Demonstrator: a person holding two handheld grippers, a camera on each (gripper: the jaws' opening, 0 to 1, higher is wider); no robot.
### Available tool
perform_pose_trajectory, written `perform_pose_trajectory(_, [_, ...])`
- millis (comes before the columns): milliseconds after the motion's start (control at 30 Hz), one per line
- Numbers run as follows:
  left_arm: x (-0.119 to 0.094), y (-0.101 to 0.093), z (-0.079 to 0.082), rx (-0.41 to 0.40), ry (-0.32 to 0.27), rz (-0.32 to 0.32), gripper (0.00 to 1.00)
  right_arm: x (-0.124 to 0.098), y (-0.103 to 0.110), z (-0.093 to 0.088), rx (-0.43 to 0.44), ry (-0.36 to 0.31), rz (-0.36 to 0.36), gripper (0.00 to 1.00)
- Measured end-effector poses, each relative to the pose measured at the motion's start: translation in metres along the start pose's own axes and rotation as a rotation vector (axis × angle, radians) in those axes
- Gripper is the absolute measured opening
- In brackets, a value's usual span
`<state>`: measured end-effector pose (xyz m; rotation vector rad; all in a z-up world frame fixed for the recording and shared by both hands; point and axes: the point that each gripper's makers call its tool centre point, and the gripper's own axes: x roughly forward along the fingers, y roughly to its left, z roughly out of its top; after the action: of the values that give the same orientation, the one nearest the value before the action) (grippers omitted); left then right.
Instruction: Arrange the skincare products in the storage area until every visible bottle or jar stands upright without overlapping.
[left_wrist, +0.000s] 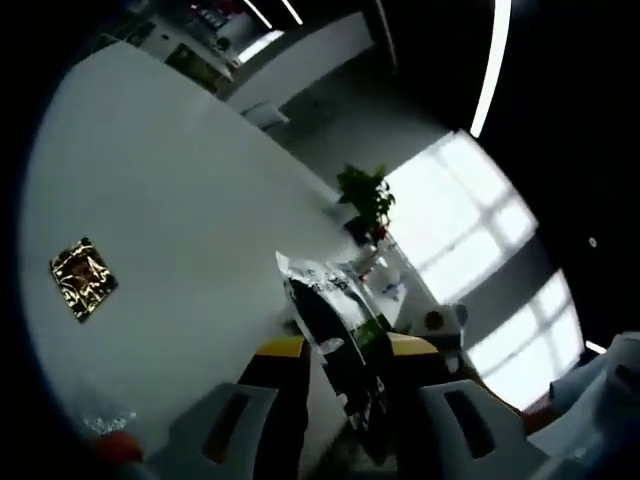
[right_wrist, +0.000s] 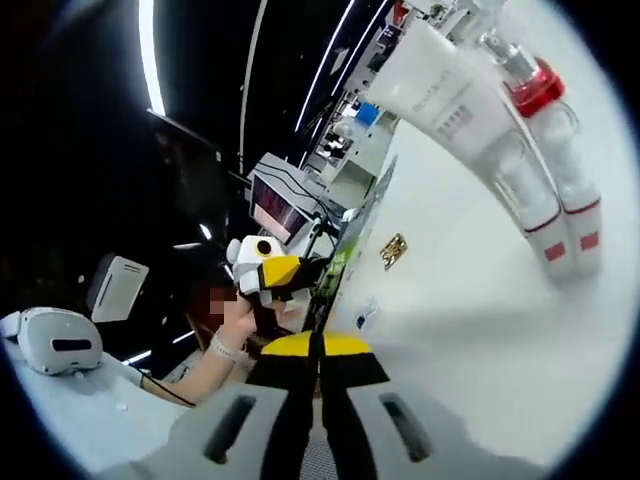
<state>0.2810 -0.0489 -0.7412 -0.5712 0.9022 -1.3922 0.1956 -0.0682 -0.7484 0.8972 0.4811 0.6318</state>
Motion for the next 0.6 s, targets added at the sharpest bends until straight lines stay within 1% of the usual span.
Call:
perform_pose_trajectory(133, [0.002,0.009,0.002,-0.017,0.009,0.009,0.19,-0.002,-0.006,-0.004,0.006,0.013,-0.013,0.01])
perform_pose_trajectory(267, [0.004,0.018,0.004,-0.027,0.017,0.016,0.17,-0.002,-0.011,-0.005,0.022,0.014,-0.033,0.01])
perform_pose_trajectory(400, [0.003,0.032,0.009,-0.058,0.007,0.029,0.05,-0.004,-0.015,-0.007,0.029,0.017,-0.047,0.01])
perform_pose_trajectory(467, [0.004,0.033,0.007,-0.068,-0.001,0.034,0.0,-0.004,-0.016,-0.007,0.032,0.018,-0.056,0.01])
perform_pose_trajectory(600, [0.006,0.039,0.003,-0.077,0.0,0.043,0.0,-0.003,-0.021,-0.01,0.048,0.029,-0.068,0.01])
